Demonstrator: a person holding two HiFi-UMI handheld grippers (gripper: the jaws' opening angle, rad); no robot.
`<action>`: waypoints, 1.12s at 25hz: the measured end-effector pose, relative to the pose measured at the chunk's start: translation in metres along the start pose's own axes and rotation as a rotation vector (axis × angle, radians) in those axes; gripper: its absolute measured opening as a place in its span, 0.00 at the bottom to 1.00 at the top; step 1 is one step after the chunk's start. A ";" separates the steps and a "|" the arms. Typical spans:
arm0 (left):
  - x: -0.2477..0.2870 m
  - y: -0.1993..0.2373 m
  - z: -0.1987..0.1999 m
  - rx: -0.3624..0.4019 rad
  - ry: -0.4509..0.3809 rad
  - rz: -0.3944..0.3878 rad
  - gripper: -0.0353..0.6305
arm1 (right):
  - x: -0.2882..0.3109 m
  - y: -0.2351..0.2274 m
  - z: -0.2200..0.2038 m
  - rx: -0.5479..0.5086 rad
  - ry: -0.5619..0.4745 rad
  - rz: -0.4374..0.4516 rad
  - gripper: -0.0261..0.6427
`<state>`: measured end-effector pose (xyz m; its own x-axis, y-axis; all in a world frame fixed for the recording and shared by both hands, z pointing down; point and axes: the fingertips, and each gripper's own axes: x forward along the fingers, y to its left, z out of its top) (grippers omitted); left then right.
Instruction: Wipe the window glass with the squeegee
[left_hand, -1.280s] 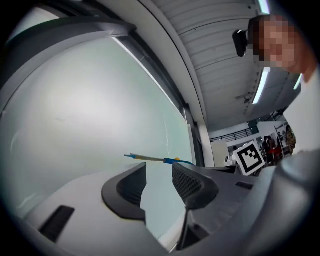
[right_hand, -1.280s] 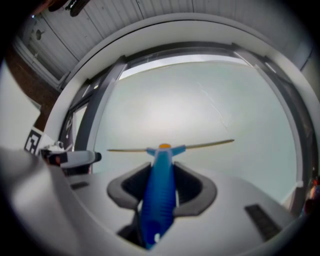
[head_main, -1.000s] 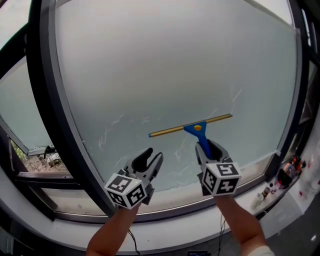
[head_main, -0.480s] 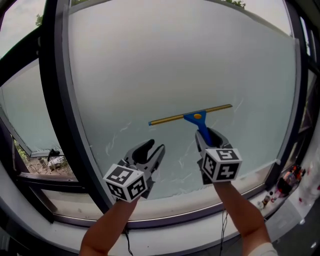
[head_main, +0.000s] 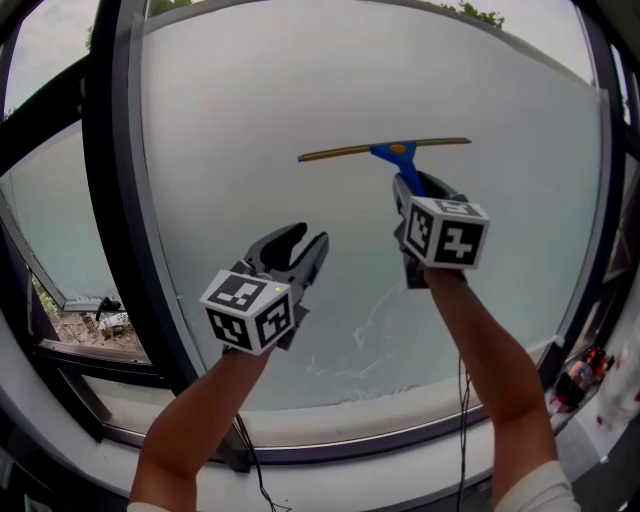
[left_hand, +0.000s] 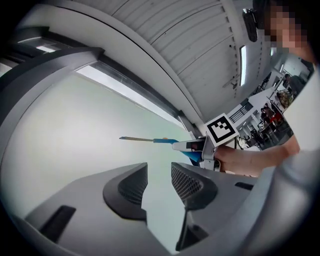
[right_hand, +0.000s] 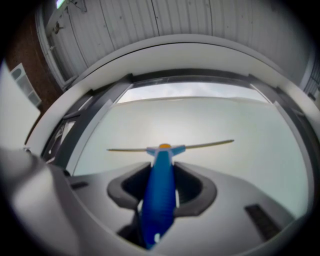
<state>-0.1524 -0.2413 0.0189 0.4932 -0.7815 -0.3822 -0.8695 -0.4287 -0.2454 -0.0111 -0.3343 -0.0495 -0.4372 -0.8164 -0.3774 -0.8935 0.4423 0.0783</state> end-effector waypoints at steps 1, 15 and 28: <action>0.005 0.003 0.004 0.017 -0.001 0.006 0.31 | 0.007 -0.002 0.008 -0.002 -0.010 -0.001 0.27; 0.058 0.061 0.057 0.140 -0.007 0.111 0.30 | 0.098 -0.012 0.135 -0.062 -0.132 -0.004 0.27; 0.077 0.064 0.092 0.173 -0.040 0.089 0.30 | 0.148 -0.008 0.199 -0.023 -0.153 -0.019 0.27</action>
<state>-0.1675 -0.2872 -0.1078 0.4185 -0.7925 -0.4436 -0.8935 -0.2717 -0.3575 -0.0481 -0.3848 -0.2901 -0.4008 -0.7574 -0.5155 -0.9043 0.4173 0.0900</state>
